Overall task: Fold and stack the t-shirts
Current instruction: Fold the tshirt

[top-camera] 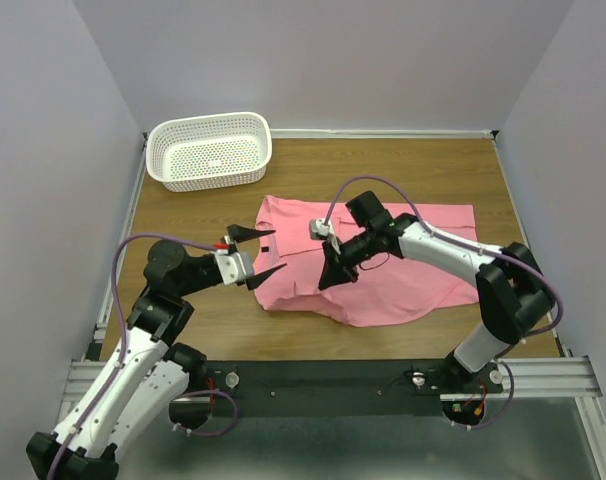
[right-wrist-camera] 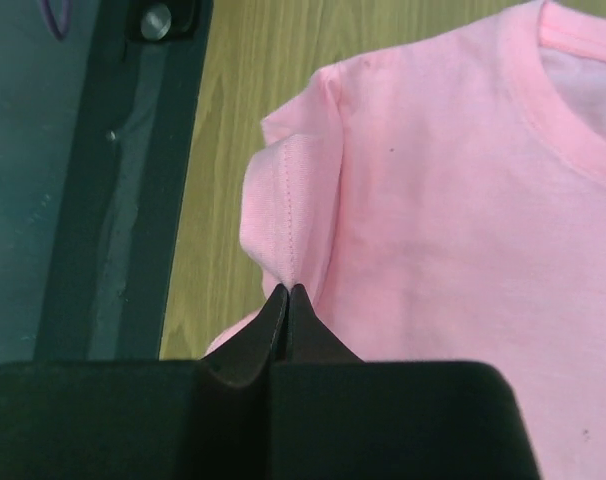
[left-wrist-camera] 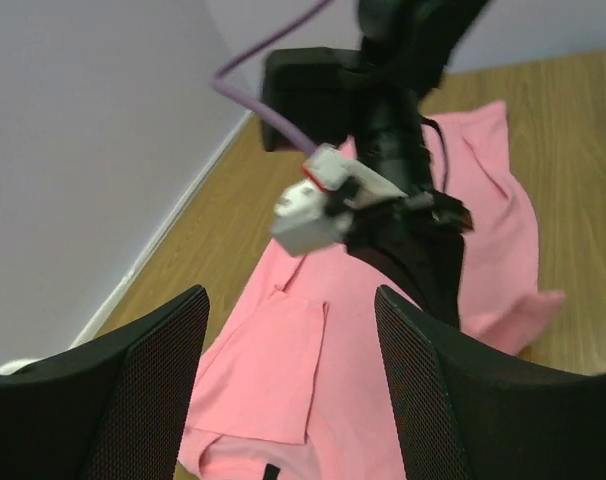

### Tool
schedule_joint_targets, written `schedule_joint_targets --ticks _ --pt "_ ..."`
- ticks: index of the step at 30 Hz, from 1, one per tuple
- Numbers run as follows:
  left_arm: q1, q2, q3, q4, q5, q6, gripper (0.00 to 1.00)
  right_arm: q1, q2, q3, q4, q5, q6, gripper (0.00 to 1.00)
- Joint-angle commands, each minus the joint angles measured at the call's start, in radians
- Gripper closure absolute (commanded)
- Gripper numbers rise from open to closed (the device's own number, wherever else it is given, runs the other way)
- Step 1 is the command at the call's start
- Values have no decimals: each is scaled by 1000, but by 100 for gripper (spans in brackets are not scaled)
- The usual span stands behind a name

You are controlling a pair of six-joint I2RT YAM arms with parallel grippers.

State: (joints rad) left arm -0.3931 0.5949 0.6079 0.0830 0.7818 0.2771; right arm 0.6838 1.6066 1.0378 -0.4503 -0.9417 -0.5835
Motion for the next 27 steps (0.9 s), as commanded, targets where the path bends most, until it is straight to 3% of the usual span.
schedule_joint_targets --ticks 1,4,8,13,27 --pt "-114 58 -25 -78 35 345 28 -67 82 71 -70 -230 -12 99" --pt "-276 123 -17 -141 -91 430 33 -98 140 113 -94 -304 -7 99" --pt "-445 207 -23 -183 -358 488 39 -119 180 143 -108 -379 19 99" --pt "-506 195 -62 -177 -489 563 57 -142 202 154 -114 -413 28 99" --pt "-559 235 -155 -128 -581 643 53 -170 236 165 -126 -474 42 99"
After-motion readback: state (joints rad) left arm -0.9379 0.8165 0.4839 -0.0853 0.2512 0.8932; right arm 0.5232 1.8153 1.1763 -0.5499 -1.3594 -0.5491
